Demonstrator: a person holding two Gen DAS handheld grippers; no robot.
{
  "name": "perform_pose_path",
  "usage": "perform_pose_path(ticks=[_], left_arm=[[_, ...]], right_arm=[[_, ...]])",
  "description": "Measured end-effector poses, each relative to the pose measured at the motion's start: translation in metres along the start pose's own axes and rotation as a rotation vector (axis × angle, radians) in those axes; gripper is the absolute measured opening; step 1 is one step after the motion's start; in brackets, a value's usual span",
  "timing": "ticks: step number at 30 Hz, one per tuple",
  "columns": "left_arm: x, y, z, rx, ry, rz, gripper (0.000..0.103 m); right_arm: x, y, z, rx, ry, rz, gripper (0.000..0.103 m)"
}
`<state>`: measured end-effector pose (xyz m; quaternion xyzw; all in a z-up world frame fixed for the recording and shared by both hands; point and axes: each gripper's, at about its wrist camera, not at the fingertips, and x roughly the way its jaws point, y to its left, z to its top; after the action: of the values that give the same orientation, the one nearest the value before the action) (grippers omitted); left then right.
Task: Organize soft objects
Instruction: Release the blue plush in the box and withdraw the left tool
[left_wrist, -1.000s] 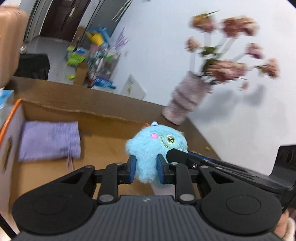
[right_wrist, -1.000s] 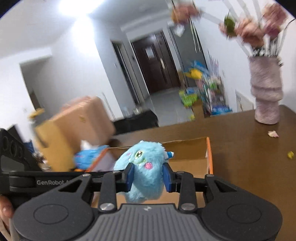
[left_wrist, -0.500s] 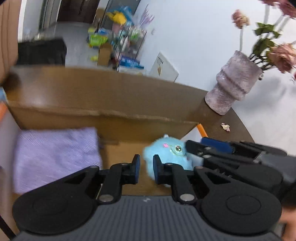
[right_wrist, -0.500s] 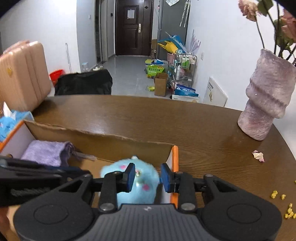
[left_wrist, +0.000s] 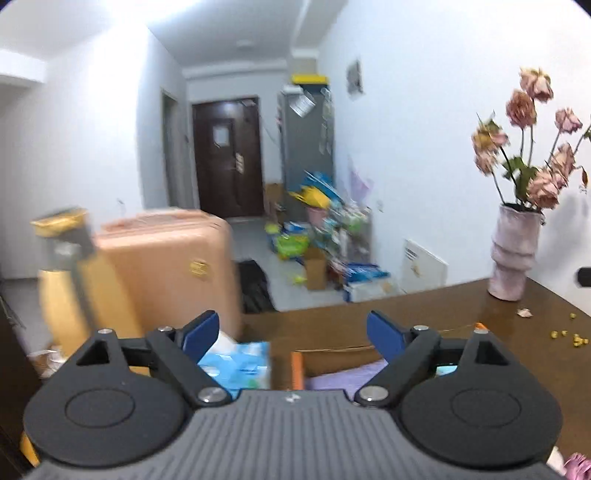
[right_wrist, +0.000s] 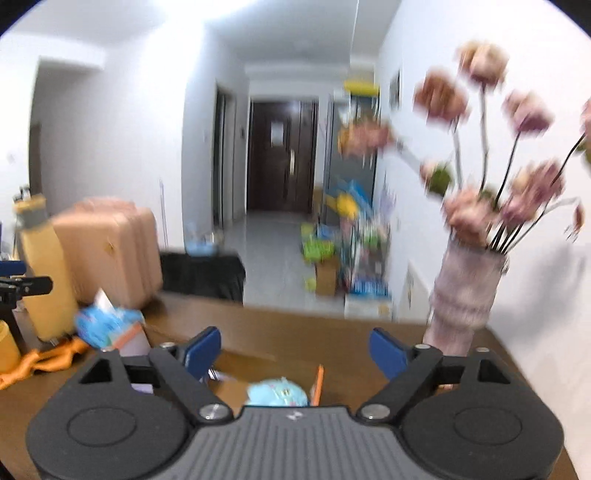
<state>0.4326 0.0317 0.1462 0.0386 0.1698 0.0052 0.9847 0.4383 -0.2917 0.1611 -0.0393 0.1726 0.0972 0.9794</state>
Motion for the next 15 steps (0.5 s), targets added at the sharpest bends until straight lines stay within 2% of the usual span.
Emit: perform_pose_path(ticks=[6, 10, 15], left_arm=[[-0.056, 0.012, -0.006, -0.026, -0.054, 0.015, 0.092], [-0.085, 0.013, -0.015, -0.022, -0.09, 0.0, 0.095], [-0.109, 0.011, -0.03, -0.008, -0.099, -0.013, 0.095]], right_arm=[[-0.054, 0.02, -0.007, 0.024, -0.078, 0.011, 0.089], [-0.075, 0.03, -0.014, 0.007, -0.101, 0.002, 0.09], [-0.093, 0.038, -0.027, 0.014, -0.096, 0.009, 0.09]])
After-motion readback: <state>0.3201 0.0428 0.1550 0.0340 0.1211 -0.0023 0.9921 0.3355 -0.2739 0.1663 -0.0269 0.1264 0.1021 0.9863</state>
